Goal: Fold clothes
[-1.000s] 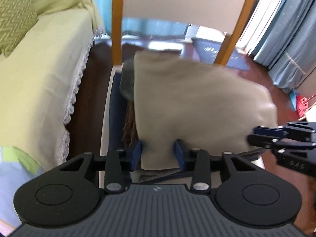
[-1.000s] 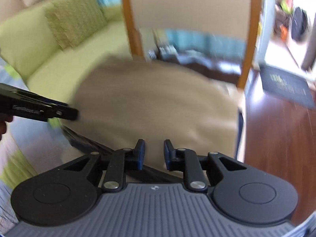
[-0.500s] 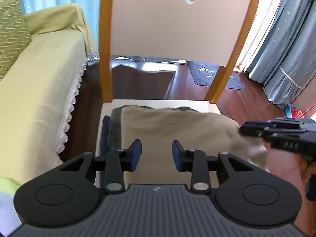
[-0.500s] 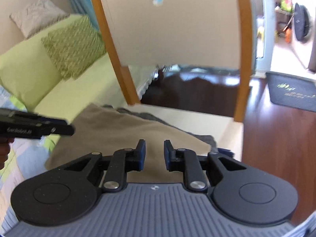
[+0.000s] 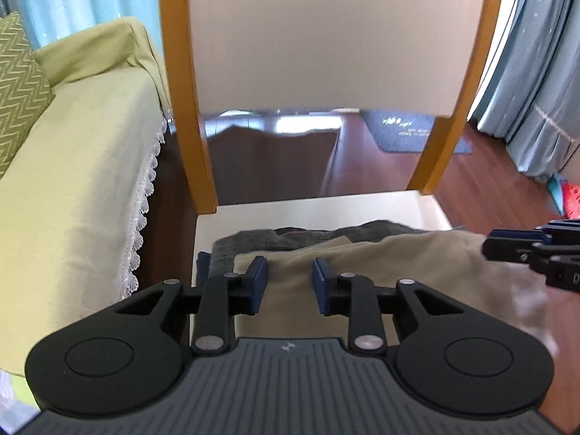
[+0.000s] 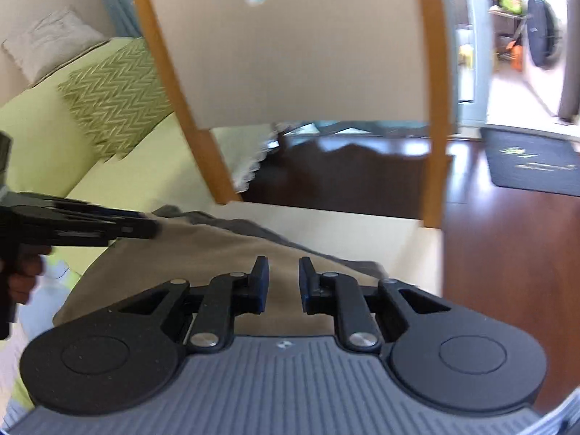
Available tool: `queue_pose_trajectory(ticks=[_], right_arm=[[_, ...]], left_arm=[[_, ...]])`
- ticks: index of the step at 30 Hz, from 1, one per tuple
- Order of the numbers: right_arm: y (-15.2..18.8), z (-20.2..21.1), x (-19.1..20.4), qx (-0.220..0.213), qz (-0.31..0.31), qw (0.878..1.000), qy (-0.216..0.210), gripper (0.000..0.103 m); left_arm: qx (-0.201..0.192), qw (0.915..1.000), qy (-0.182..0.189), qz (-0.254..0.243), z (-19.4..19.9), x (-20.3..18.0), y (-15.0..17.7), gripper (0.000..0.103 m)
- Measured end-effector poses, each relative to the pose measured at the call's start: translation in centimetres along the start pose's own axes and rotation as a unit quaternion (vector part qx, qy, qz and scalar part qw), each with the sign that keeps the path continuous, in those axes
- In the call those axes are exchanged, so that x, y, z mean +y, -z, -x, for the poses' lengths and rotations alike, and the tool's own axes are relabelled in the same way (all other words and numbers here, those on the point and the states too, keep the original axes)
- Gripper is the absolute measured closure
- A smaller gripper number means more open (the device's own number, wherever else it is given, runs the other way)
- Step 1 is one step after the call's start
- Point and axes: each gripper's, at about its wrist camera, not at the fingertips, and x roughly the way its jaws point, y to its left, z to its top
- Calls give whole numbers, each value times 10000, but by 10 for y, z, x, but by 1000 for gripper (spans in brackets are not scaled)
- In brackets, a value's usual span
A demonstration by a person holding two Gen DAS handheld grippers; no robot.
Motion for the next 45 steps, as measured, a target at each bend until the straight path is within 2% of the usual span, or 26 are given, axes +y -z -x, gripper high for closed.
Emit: queue_pose_trajectory(ticks=[2,3,5,7,10,11,13,15,17,18,20,23,26,28,30,33,36,39,41,44,45], right_arm=[[-3,-20,-7,302,-140,9979,553,86],[-5,-19,-11,275,-182,9962,808,86],[-6,-9,-12,138,-134,9942,1056,84],[-3,9,-9,-98,-148,9957,915,84],[6,45,13,-476,-124,9985,242,84],[14,53,20,-507,-62,9987,56,84],[29,69,35,-540,56,9981,-275,84],[44,76,52,-446,152,9980,-414,84],[62,65,65,-218,255,9988,-366,84],[69,54,66,-75,326,9990,-287,85],[80,36,68,145,451,9988,-158,85],[78,42,77,-13,676,9977,-65,85],[73,67,85,-316,723,9969,-71,83],[76,75,93,-432,830,9955,-171,83],[83,69,103,-416,947,9944,-220,84],[86,46,114,-185,1000,9948,-73,84],[88,31,117,-27,1020,9948,34,84],[85,44,122,-93,966,9953,42,83],[80,65,126,-313,949,9950,64,83],[76,72,129,-528,958,9940,41,83],[75,67,129,-552,974,9937,41,83]], left_arm=[[-20,10000,-95,13,-4,5,-4,62],[-65,9998,-185,83,-3,8,-6,67],[-218,9981,-456,355,10,22,-12,70],[-281,9973,-388,556,25,29,-11,70],[-357,9967,-77,726,66,25,8,70],[-357,9976,39,589,90,10,26,70],[-313,9986,124,414,105,-4,44,70],[-197,9996,111,193,109,-22,73,68],[-79,10000,22,35,101,-32,98,63],[-103,9999,-77,-9,92,-32,104,60],[-296,9995,-51,-29,88,-27,108,58],[-449,9989,-116,-112,96,-25,106,57],[-566,9980,-184,-211,111,-27,109,64],[-651,9974,-178,-257,123,-29,114,64],[-524,9980,-186,-298,116,-32,123,62],[-379,9988,-206,-234,97,-29,130,57],[-311,9993,-136,-135,92,-23,130,57],[-271,9993,-138,-225,101,-21,129,62],[-480,9983,-175,-286,119,-21,123,62],[-629,9977,-103,-211,120,-19,116,62],[-547,9981,-144,-232,111,-19,115,62]])
